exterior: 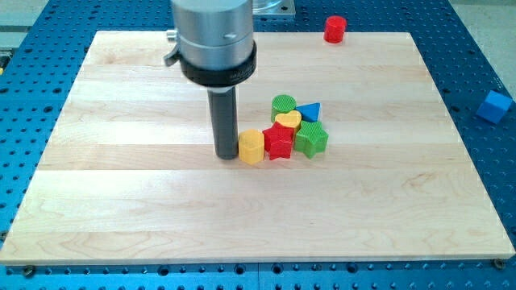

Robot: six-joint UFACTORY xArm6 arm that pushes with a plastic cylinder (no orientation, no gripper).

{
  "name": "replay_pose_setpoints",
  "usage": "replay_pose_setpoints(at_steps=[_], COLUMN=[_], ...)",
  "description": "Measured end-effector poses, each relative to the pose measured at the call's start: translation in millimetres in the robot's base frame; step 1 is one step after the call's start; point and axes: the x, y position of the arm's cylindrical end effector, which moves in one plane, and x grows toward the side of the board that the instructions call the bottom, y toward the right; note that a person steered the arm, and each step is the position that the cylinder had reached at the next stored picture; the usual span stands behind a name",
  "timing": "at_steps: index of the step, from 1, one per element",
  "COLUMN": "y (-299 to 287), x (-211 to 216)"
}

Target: Place the hexagon into the heart

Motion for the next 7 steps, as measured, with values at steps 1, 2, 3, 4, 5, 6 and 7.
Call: replay_pose_setpoints(at_steps=[1,2,3,4,5,6,7], y=[-48.3,-19.0,12.1,31.7,18.6,1.2,-10.4], x=[29.5,66.0,62.0,45.1,16.0,0.6,-20.8])
